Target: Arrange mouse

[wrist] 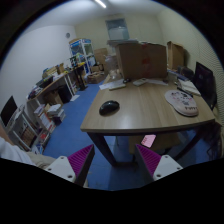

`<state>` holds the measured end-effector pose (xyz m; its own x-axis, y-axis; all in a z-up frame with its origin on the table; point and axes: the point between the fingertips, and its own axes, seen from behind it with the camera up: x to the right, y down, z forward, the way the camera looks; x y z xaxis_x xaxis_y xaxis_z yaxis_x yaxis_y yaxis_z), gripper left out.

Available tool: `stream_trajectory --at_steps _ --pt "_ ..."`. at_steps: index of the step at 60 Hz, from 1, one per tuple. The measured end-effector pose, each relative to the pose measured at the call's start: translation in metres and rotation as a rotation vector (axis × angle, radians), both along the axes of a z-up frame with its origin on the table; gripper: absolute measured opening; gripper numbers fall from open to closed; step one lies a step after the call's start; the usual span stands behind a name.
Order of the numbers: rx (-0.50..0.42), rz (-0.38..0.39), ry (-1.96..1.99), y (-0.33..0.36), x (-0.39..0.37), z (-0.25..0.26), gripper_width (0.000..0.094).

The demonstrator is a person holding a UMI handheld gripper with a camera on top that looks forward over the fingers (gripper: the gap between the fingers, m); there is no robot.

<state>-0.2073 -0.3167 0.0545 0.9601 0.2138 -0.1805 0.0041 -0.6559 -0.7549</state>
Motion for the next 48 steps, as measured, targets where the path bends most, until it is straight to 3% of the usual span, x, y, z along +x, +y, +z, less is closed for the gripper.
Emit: stream_trajectory --at_steps 30,36,48 --pt "0.066 0.129 0.016 0.141 -0.075 -0.042 0.0821" --pt "0.049 0.130 0.008 0.165 -0.087 -0.060 0.0830" --pt "0.103 0.099 -0.044 0.208 -0.097 -0.061 0.0814"
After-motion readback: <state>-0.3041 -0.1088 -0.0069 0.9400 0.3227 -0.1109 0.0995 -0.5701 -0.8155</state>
